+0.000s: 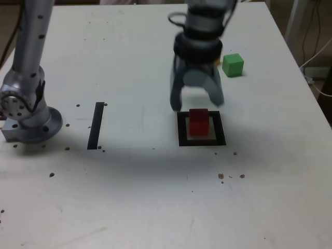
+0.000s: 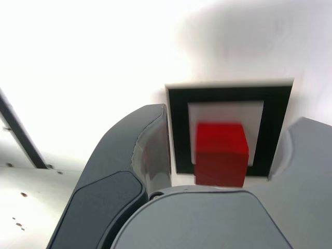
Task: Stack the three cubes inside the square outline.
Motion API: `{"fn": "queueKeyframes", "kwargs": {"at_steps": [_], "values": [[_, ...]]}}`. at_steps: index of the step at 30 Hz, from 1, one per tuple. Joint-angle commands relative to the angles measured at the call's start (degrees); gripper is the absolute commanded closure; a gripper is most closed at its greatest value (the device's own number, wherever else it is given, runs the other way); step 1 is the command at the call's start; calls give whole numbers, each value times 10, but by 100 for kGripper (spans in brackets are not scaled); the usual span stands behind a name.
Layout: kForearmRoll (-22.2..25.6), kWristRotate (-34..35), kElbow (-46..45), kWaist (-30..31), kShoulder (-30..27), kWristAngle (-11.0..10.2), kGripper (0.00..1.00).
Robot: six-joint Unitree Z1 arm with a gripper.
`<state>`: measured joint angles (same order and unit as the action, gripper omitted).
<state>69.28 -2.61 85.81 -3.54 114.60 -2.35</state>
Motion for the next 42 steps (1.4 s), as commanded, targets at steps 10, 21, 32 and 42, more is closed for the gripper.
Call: {"fn": "queueKeyframes", "kwargs": {"at_steps": [10, 21, 32, 42], "values": [[96, 3, 114, -135, 17, -39, 0], [195, 2, 320, -220, 134, -14, 1], [222, -7, 427, -259, 227, 26, 2], [229, -20, 449, -281, 272, 51, 6]]}}
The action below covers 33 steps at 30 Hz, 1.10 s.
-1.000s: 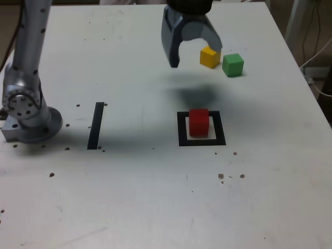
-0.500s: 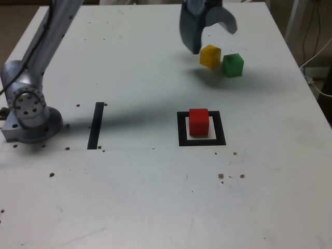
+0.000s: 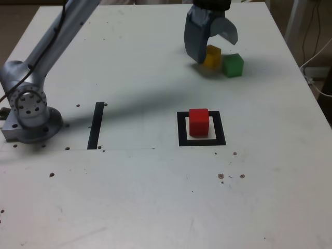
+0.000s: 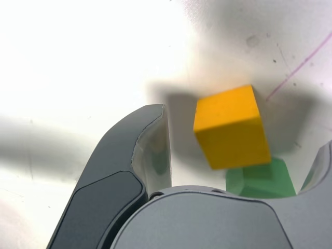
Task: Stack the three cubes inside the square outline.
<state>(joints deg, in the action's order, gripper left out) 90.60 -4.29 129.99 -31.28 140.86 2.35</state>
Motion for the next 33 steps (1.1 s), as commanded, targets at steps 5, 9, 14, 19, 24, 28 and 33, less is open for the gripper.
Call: {"fn": "queueKeyframes", "kwargs": {"at_steps": [5, 9, 14, 19, 24, 28, 33], "values": [[22, -9, 28, -14, 34, 20, 20], [23, -10, 32, -20, 41, 22, 46], [21, -15, 38, -22, 41, 18, 73], [21, -20, 38, -22, 39, 19, 77], [23, -23, 36, -22, 38, 20, 77], [22, -24, 36, -22, 36, 20, 77], [23, -28, 35, -21, 30, 18, 77]]}}
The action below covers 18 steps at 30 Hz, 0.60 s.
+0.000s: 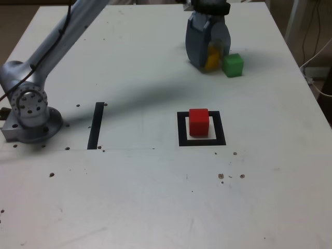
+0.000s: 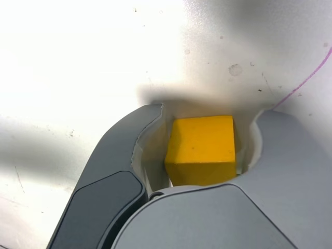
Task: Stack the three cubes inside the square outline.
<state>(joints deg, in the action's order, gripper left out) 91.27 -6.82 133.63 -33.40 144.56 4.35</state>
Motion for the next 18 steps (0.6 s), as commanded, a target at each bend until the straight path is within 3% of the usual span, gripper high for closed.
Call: {"fn": "queueKeyframes", "kwargs": {"at_steps": [1, 11, 18], "values": [[16, -4, -3, 1, -10, -4, 77], [17, -23, -75, 27, -104, -24, 77], [15, -32, -146, 79, -181, -13, 77]]}}
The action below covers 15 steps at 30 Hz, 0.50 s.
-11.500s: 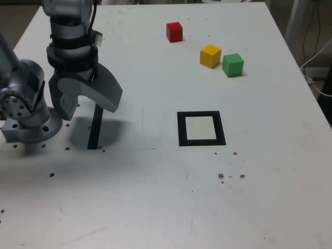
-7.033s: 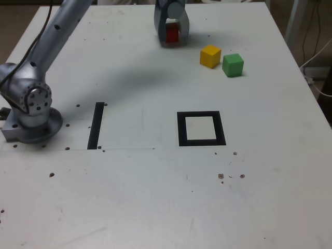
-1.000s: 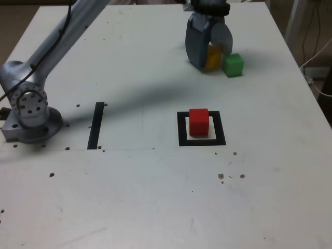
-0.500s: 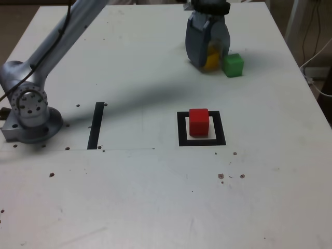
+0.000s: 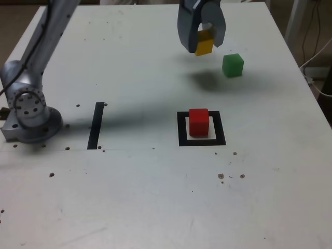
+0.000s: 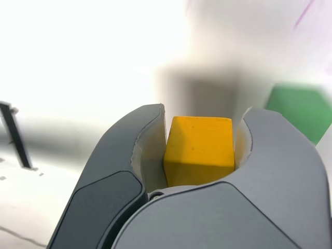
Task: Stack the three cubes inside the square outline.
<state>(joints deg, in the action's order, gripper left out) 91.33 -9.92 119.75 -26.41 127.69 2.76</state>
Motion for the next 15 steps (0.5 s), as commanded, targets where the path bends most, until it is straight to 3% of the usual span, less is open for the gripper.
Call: {"fn": "queueKeyframes", "kwargs": {"at_steps": [1, 8, 15], "values": [[13, -2, -17, 19, -22, 7, 77], [6, 0, -88, 99, -73, 35, 77], [-2, 19, -123, 164, -94, 39, 77]]}}
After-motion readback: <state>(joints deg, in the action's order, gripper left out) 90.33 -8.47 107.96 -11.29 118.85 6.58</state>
